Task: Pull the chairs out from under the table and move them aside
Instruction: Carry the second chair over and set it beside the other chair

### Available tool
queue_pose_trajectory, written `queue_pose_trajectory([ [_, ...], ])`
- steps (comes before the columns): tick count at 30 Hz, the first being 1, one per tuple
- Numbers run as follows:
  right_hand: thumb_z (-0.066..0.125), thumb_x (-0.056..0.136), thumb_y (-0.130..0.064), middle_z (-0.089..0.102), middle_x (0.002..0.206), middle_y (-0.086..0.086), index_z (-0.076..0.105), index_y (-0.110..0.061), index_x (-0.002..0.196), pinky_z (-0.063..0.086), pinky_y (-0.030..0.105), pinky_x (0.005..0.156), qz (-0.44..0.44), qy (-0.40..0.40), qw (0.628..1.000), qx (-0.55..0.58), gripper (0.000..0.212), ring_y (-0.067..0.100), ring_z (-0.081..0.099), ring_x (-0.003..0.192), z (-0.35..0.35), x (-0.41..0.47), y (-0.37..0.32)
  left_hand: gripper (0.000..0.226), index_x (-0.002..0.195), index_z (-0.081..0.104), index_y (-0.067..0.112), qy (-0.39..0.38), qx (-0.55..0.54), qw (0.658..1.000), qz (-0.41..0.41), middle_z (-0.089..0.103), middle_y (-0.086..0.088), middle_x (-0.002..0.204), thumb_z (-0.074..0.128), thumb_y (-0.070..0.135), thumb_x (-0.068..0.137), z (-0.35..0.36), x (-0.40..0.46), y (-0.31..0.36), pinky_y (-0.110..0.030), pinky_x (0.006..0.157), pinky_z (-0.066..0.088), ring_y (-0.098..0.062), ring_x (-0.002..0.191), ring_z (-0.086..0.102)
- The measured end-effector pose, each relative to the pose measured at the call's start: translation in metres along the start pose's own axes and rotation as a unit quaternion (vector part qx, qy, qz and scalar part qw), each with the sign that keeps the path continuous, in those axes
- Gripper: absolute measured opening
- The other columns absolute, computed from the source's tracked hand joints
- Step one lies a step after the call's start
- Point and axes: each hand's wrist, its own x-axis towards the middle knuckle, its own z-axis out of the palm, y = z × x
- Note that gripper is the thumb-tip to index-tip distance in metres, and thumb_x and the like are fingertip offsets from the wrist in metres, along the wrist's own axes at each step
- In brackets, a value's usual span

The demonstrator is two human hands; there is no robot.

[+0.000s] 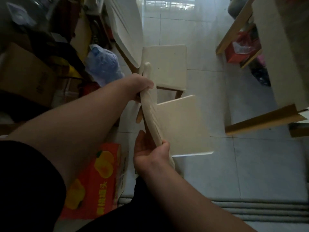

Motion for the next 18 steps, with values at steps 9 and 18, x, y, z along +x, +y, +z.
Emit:
queue_pose_trajectory([
  [9, 0.043, 0.091, -0.060, 0.069, 0.061, 0.017, 0.063, -0.006, 0.084, 0.056, 0.033, 0.051, 0.055, -0.030, 0.993, -0.095, 0.059, 0.029, 0.064, 0.053, -0.006, 0.013, 0.032, 0.074, 0.142, 0.045, 0.022, -0.120, -0.114, 0.985, 0.054, 0.064, -0.023, 0.121, 0.074, 0.007, 0.076, -0.019, -0.039, -0.076, -0.059, 0.079, 0.060, -0.043, 0.105, 0.067],
  [18, 0.038, 0.094, -0.062, 0.070, 0.079, 0.018, 0.060, 0.001, 0.118, 0.054, 0.033, 0.061, 0.140, -0.116, 0.935, -0.303, 0.071, 0.028, 0.064, 0.063, -0.027, 0.014, 0.019, 0.067, 0.144, 0.040, 0.022, -0.122, -0.089, 0.987, 0.059, 0.062, -0.021, 0.123, 0.060, -0.002, 0.085, -0.044, -0.043, -0.096, -0.055, 0.076, 0.062, -0.040, 0.105, 0.066],
])
